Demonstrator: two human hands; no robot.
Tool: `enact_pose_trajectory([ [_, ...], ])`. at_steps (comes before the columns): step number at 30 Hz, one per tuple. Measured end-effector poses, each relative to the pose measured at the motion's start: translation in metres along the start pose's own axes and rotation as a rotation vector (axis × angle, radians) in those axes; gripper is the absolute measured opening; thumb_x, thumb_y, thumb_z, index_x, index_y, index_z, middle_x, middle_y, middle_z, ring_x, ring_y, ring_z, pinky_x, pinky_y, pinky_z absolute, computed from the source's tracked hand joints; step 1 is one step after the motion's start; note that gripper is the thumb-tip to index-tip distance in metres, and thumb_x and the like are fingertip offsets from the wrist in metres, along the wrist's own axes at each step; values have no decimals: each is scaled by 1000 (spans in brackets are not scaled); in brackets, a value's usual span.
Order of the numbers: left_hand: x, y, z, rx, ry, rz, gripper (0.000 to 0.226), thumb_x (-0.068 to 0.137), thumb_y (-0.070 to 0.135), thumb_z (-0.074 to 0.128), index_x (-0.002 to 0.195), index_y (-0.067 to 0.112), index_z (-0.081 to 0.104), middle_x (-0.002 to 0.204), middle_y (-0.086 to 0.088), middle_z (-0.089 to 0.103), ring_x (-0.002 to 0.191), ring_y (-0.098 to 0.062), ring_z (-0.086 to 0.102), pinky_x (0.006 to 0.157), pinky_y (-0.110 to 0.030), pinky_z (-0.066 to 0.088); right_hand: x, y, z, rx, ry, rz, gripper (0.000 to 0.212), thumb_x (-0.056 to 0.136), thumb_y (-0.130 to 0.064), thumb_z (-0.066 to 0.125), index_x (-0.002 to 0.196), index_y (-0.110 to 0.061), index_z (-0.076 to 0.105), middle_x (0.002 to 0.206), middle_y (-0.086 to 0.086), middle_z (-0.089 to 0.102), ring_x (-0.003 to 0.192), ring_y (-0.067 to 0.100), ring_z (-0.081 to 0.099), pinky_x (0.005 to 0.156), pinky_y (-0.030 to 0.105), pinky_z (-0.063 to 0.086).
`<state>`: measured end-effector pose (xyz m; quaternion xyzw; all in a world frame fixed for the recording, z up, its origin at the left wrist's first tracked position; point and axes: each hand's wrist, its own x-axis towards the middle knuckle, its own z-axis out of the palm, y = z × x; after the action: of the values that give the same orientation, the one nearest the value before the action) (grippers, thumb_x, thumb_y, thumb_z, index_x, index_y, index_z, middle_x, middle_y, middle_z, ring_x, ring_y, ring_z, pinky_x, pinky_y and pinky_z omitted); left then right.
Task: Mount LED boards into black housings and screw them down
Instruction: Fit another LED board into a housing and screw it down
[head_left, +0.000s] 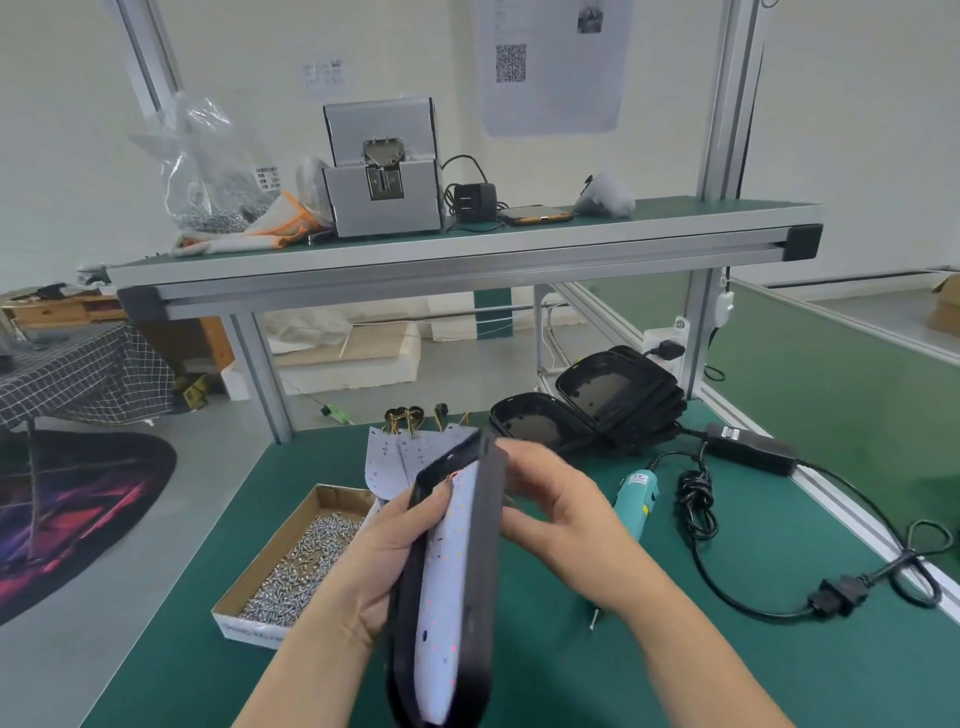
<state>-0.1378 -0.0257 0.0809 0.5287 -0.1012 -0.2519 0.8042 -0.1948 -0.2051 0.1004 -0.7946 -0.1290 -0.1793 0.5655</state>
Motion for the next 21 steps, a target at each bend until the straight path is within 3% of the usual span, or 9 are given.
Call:
enact_pose_trajectory([
  [1,2,0,-2,15,4,51,29,83,25,68,109,14,76,96,-14,76,74,-25,74,60,-34,60,-4,0,-6,13,95,-26,46,88,9,68,122,-21,68,121,-1,66,115,9,62,97,29,49],
  [2,3,2,-3,46,24,94,33,82,24,71,114,14,73,105,-15,75,83,-25,75,66,-35,60,-5,0,-14,77,238,-7,43,87,10,65,119,-19,70,115,3,67,106,10,64,90,29,51],
  [4,6,6,-6,98,57,169,37,77,29,82,110,16,72,112,-12,74,92,-23,73,72,-34,60,-12,-2,-23,304,422,137,20,84,-18,66,102,-19,74,83,7,69,72,14,63,63,26,50],
  [6,7,11,-10,160,15,225,47,63,43,93,100,24,70,103,-5,72,88,-19,70,74,-32,59,-18,-5,-18,363,174,368,43,84,-48,63,110,-16,70,81,11,71,68,20,64,55,28,51],
  [8,7,12,-11,233,-8,251,54,55,52,95,96,29,67,89,0,65,82,-16,63,76,-31,55,-21,-5,-10,383,-11,516,48,93,-46,65,129,-15,64,110,9,73,95,20,67,74,28,55],
  [11,5,8,-8,390,-47,351,49,62,59,88,94,30,66,86,9,59,82,-7,54,76,-19,47,-27,-8,-12,605,-73,450,81,64,-55,87,134,-21,62,124,4,68,107,13,62,93,29,51],
  [13,4,6,-6,475,-68,412,43,67,61,83,92,31,66,86,14,56,81,-4,51,74,-13,43,-32,-8,-14,486,-113,365,83,56,-45,89,132,-26,63,129,-4,67,116,7,61,102,31,49],
  [17,3,5,-2,614,-120,482,28,81,52,73,93,28,63,84,15,52,77,-5,45,69,-13,38,-24,-7,4,79,135,250,33,82,-10,79,107,-30,73,102,-12,73,100,10,67,89,25,54],
  [21,3,6,-3,635,-134,511,19,85,44,70,91,27,62,83,14,51,75,-5,43,69,-13,37,-26,-2,4,28,148,148,31,87,-6,76,108,-27,74,98,-11,74,95,8,67,83,18,50],
])
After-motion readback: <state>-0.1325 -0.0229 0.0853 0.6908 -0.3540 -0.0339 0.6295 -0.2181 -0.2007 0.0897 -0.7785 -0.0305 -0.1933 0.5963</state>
